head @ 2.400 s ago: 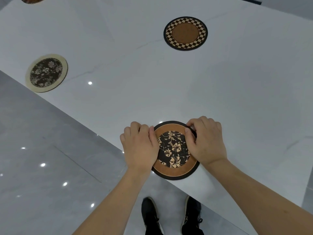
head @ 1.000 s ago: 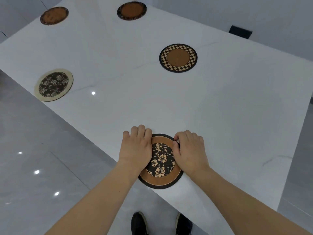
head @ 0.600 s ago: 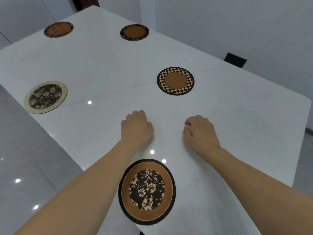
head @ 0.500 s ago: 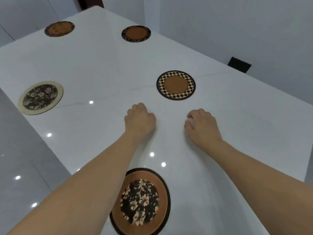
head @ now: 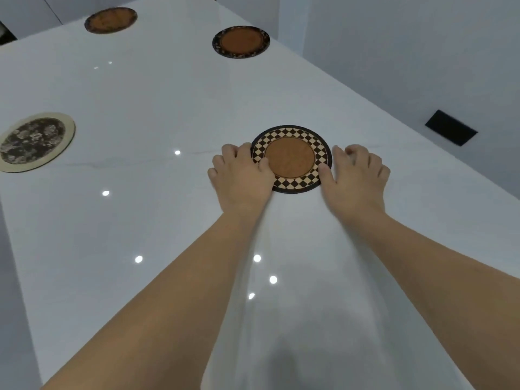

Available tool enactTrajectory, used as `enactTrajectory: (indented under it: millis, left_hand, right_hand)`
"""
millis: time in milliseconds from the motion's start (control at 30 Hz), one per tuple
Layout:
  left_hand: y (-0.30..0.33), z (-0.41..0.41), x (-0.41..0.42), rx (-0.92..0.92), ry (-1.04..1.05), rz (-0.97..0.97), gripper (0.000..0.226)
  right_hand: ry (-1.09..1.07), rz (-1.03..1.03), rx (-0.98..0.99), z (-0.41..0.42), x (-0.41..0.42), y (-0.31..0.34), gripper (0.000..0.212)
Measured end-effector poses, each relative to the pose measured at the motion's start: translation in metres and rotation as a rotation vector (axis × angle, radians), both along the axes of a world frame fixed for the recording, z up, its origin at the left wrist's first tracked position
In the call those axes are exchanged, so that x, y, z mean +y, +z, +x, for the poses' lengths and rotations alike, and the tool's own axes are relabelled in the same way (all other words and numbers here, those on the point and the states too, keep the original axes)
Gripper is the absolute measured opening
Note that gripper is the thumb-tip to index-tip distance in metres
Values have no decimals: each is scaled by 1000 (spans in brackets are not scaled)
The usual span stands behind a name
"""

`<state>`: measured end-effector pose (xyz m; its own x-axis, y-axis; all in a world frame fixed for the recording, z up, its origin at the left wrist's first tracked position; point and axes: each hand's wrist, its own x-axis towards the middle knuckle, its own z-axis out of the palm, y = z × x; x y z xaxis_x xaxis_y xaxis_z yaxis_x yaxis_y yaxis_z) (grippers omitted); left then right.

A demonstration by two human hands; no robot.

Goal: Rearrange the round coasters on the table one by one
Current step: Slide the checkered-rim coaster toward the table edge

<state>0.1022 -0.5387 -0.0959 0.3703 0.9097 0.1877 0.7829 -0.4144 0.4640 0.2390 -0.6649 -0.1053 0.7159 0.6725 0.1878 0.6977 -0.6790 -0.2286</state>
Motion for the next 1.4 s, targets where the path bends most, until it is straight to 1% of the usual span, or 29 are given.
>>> enactTrajectory:
  millis: [100,233,300,433,500,567,633,667,767,833,900,933,1033,1100,1167,1267,1400]
  left_hand:
    - [7,-2,-2,-131,-7,-34,37]
    - [8,-2,-4,-211,-12,-60,33]
    - [7,0,-3,-208,2,-73,37]
    - [3,0,0,-153,2,-66,33]
    - [4,0,-2,-184,-2,-89,31]
    - [8,-1,-4,-187,-15,-120,30]
    - [16,-7,-6,-189,-50,-204,30]
    - [21,-10,-8,-193,-73,-281,28]
    - [39,-32,-18,-171,-169,-555,19]
    - [46,-53,-37,-116,-244,-658,16]
    - [50,-72,-60,-35,-320,-710,17]
    - [50,-79,-69,27,-358,-701,18]
    - [50,-92,-85,199,-419,-560,19]
    - [50,-97,-85,230,-450,-552,18]
    - [53,-99,-81,235,-475,-621,21]
    - [56,-95,-73,266,-507,-703,32]
    - [58,-90,-69,304,-545,-733,33]
  right_hand:
    - [27,50,50,1,-3,4,43]
    - [59,155,144,1,-4,9,35]
    - [77,227,189,3,-5,11,32]
    - [80,402,302,4,-6,11,25]
    - [63,399,333,4,-6,10,30]
    - [81,327,343,4,-7,10,39]
    - [91,266,348,1,-12,15,43]
    - [89,258,364,-2,-15,18,41]
    - [16,321,503,-27,-39,27,36]
    - [-24,365,547,-50,-69,29,33]
    - [-28,358,497,-67,-103,30,31]
    - [-20,349,454,-73,-117,30,30]
    - [20,316,345,-87,-147,29,27]
    - [51,278,286,-95,-156,24,26]
    - [50,239,237,-100,-158,19,28]
    - [15,234,234,-100,-158,17,32]
    - [4,240,242,-101,-158,17,31]
